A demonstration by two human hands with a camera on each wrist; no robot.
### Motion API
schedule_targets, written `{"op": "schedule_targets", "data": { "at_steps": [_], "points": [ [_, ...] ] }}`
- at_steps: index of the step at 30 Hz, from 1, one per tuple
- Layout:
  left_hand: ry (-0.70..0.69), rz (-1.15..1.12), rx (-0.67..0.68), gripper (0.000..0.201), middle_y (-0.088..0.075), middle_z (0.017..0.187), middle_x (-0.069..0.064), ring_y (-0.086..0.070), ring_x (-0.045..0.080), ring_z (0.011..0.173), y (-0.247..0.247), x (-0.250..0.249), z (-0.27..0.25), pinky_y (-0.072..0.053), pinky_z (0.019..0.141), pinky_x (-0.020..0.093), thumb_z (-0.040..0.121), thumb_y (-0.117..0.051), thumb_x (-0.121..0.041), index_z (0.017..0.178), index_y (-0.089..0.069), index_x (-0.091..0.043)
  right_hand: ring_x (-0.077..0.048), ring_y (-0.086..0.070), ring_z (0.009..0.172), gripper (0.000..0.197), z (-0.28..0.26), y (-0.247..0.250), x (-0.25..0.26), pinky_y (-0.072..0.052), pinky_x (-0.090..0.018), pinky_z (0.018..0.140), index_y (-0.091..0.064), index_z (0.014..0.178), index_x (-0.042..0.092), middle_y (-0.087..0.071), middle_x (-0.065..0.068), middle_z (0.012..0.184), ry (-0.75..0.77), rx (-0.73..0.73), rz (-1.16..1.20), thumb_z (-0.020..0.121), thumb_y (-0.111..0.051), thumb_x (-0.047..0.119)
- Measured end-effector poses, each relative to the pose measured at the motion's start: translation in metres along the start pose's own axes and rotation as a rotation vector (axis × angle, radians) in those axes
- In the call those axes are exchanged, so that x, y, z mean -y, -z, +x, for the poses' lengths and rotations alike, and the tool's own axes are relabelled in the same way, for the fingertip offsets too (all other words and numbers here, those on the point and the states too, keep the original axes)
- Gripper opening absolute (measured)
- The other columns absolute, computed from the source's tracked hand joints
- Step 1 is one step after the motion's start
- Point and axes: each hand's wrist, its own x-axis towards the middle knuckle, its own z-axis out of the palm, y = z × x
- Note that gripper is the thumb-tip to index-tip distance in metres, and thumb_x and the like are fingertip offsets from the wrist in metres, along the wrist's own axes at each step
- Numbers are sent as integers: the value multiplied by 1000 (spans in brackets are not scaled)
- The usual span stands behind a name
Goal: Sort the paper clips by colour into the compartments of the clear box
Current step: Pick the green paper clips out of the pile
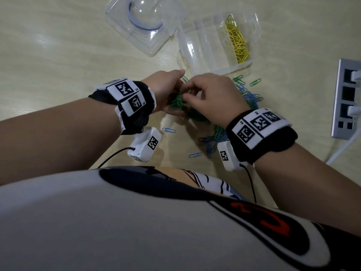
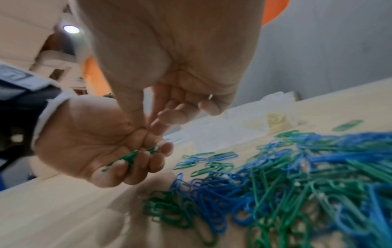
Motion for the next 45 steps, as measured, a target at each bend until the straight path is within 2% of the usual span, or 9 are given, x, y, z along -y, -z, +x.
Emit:
{"op": "schedule_targets", "data": {
  "at_steps": [2,5,12,19,24,34,38,42,45],
  "points": [
    [17,7,14,52,-64,72,16,-65,27,63,1,0,0,-59,60,34,101,-33,-41,84,-62,-1,-16,-60,88,17,5,-2,-10,-48,-30,79,-69,98,22,-66,1,96,-84,-94,-25,88,-56,28],
    [34,17,26,55,-64,68,17,-64,29,63,4,0,0,-58,60,31,101,-31,-43,81,-62,-1,-22,-58,91,16,6,-4,-28,-47,-33,80,-66,99,21,-64,-3,101,-190,-19,-259,89,-55,27],
    [33,22,12,55,-63,67,17,-65,34,77,7,-1,1,-57,67,33,101,-29,-42,83,-60,-1,-29,-59,93,20,10,-7,-28,-42,-39,85,-65,100,17,-62,-5,104,-156,50,-465,87,-54,27],
    [-3,-9,-55,50,-62,80,18,-62,31,70,6,1,2,-56,73,42,100,-36,-41,83,-61,0,-17,-55,84,14,2,-4,8,-45,-39,82,-64,91,23,-56,6,88,49,13,-69,84,-58,33],
    [9,-14,-35,51,-64,74,18,-65,29,63,7,0,-2,-58,56,34,101,-35,-39,81,-61,-1,-16,-58,88,14,9,-6,1,-47,-36,80,-65,96,24,-60,4,95,-2,-108,-23,88,-57,32],
    [36,-18,-35,54,-55,66,19,-56,29,61,14,-2,-5,-53,57,31,102,-28,-40,80,-55,1,-31,-59,93,26,23,-26,-11,-39,-38,84,-62,108,16,-60,-7,106,20,30,-524,93,-47,31],
    [29,11,-64,53,-57,68,18,-57,28,59,14,-2,-4,-54,62,32,102,-29,-39,80,-56,0,-24,-57,83,21,16,-17,-4,-39,-36,81,-63,95,19,-58,-1,94,12,-29,-337,90,-50,35],
    [6,2,-121,43,-60,89,21,-63,34,76,10,-3,-2,-57,78,46,100,-36,-37,91,-57,-1,-20,-58,86,18,11,-13,12,-45,-38,81,-67,92,23,-63,1,91,69,-25,-110,89,-53,34],
    [25,5,-64,49,-59,79,21,-62,33,71,10,-3,-3,-57,66,37,102,-30,-38,85,-58,-1,-23,-59,89,24,19,-15,7,-46,-37,76,-67,99,19,-65,-3,95,-13,-116,-118,94,-46,30]
  ]
}}
